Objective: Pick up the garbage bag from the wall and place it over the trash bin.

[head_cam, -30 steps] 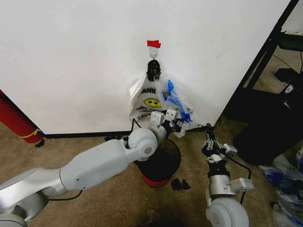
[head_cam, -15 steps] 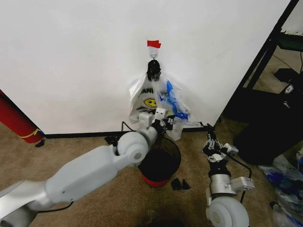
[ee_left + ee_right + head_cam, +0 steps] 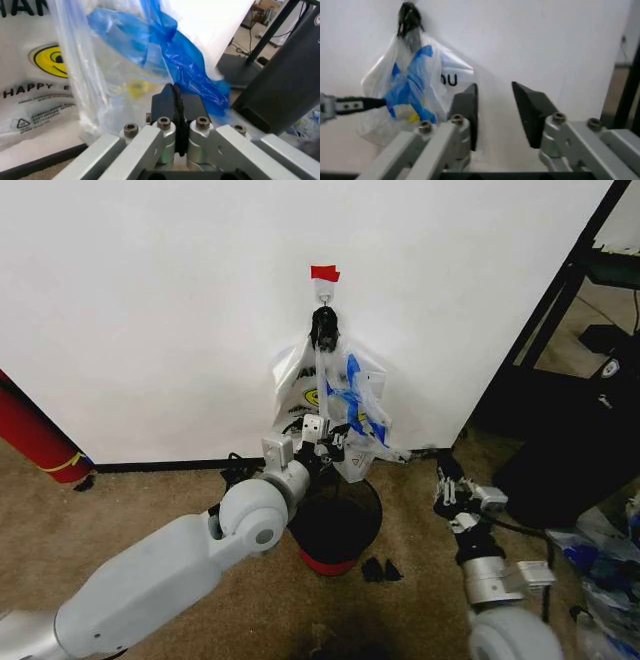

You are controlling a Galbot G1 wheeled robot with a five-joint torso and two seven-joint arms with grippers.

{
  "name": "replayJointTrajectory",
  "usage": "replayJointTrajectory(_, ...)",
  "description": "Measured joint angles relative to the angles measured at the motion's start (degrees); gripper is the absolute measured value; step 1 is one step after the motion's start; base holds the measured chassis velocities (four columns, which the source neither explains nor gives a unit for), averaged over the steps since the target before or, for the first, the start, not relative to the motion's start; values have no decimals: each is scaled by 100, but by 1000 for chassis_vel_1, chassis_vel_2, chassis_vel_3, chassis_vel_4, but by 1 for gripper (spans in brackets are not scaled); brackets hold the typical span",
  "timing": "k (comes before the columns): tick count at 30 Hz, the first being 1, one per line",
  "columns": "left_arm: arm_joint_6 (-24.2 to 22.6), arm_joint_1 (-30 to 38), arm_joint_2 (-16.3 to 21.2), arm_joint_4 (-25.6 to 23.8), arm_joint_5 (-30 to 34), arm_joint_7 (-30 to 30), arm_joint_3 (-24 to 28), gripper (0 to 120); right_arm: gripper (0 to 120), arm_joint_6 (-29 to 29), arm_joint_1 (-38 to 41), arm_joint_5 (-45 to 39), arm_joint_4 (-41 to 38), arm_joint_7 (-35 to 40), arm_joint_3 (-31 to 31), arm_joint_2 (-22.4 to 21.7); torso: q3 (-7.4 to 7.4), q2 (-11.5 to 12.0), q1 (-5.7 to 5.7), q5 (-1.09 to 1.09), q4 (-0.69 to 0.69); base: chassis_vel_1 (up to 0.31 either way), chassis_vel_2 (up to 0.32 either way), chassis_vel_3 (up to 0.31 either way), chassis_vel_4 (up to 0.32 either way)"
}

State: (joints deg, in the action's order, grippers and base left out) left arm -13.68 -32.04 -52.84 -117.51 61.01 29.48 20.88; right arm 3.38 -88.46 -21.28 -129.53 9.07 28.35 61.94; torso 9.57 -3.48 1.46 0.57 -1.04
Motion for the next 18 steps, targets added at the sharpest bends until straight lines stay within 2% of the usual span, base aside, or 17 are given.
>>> replayJointTrajectory(1,0,0,0,0,0,0,0,0,27,0,0,0,0,0,0,0,0,0,0,0,0,0,0,0,0)
replayJointTrajectory(4,0,-65,-25,-27,-83,-5,-29,0,40,-168,293,-186,68,-68,165,-932,0,0,0,-1,0,0,0,0,0)
replayJointTrajectory(7,1,-112,-31,-58,-118,-11,-47,0,53,-302,741,-429,309,-221,28,-1750,0,0,0,1,1,0,0,0,0)
replayJointTrajectory(8,1,-112,-31,-58,-118,-11,-47,0,53,-302,741,-429,309,-221,28,-1750,0,0,0,1,1,0,0,0,0)
replayJointTrajectory(11,1,-127,-28,-65,-133,-14,-49,0,65,-336,1293,-384,638,-324,-435,-2167,1,0,0,-1,0,0,0,0,0)
replayJointTrajectory(12,1,-127,-29,-66,-137,-19,-47,0,70,-399,1797,-380,836,-365,-888,-2327,1,0,1,0,0,0,0,0,0)
replayJointTrajectory(15,0,-118,-40,-55,-138,-20,-33,0,82,-523,2785,-304,1194,-422,-1839,-2429,1,0,1,0,3,0,0,0,0)
replayJointTrajectory(16,0,-118,-40,-55,-138,-20,-33,0,82,-523,2785,-304,1194,-422,-1839,-2429,1,0,1,0,3,0,0,0,0)
replayJointTrajectory(18,-2,-116,-46,-36,-147,-20,-22,0,89,-533,3213,-168,1376,-465,-2298,-2430,1,1,1,0,2,0,0,0,0)
